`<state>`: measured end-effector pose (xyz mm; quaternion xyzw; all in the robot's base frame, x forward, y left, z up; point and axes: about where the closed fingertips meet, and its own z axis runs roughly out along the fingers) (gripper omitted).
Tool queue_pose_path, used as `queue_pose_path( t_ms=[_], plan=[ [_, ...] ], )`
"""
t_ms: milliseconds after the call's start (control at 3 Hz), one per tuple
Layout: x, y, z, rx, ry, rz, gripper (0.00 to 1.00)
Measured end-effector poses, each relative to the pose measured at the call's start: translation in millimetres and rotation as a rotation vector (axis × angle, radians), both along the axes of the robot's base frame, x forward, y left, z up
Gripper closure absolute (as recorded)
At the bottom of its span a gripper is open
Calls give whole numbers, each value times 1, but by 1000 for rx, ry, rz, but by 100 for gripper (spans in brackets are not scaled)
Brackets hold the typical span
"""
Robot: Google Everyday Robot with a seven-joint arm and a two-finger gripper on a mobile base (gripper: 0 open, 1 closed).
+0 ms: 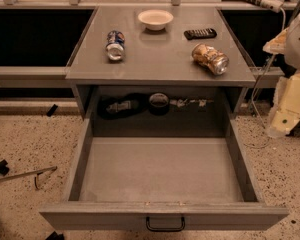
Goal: Place orange can into top drawer
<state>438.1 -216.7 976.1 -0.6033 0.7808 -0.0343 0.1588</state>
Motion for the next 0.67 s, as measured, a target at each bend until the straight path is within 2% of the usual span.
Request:
queue_pose_path(
  t_ms=[333, 667],
  plan=[
    [0, 0, 0, 0, 0, 0, 0],
    [25, 1, 1, -4, -35, -2, 0]
  ],
)
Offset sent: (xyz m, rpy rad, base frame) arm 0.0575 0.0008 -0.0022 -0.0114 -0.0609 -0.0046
